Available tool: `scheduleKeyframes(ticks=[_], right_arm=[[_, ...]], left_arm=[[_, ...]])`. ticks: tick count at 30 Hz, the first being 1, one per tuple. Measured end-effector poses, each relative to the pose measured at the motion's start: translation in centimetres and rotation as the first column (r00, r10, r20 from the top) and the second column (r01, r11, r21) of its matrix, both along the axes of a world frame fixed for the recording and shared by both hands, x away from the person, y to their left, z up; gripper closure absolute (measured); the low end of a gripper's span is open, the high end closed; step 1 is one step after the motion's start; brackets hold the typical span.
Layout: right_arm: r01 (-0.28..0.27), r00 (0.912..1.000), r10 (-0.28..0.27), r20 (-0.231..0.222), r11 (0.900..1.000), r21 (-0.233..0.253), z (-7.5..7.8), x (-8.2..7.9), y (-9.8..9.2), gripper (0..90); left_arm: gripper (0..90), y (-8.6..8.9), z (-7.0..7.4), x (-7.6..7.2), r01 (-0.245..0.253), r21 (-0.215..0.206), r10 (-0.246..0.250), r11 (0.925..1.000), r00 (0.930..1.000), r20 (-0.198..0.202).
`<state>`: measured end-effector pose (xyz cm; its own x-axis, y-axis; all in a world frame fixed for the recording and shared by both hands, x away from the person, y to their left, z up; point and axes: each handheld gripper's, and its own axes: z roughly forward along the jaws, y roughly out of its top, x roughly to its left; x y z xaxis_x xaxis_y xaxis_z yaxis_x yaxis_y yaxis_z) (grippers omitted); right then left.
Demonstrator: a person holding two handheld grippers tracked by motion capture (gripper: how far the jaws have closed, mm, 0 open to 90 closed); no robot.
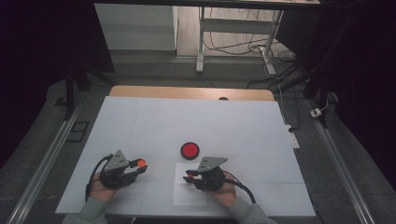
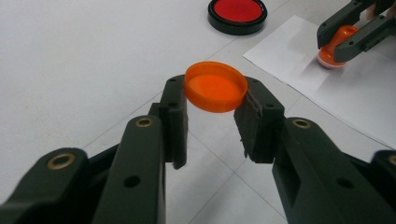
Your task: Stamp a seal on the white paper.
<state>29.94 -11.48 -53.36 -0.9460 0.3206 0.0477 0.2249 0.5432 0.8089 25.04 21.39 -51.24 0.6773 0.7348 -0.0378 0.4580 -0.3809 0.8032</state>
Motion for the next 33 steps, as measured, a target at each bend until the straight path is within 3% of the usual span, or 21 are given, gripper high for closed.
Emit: scheduleKeyframes(ticks=[16, 23, 33], right_arm=[[-0.002, 1.0, 0.002, 0.008, 1.0, -0.024, -0.19, 0.07, 0.15, 72.1], [0.01, 0.9998, -0.01, -0.019, 1.0, -0.022, -0.2, 0.16, 0.19, 72.1], [0.017, 0.9998, -0.016, 0.016, 0.998, -0.052, -0.16, -0.23, 0.44, 72.5]], left_arm=[[64.6, 0.0, 0.01, 0.0, -0.002, -0.001, 0.002, 1.0, 1.0, 0.0], [64.6, -0.01, 0.01, 0.01, -0.002, -0.001, 0.002, 1.0, 1.0, 0.0], [64.5, 0.01, 0.04, -0.02, -0.005, -0.006, 0.005, 1.0, 1.0, -0.001]])
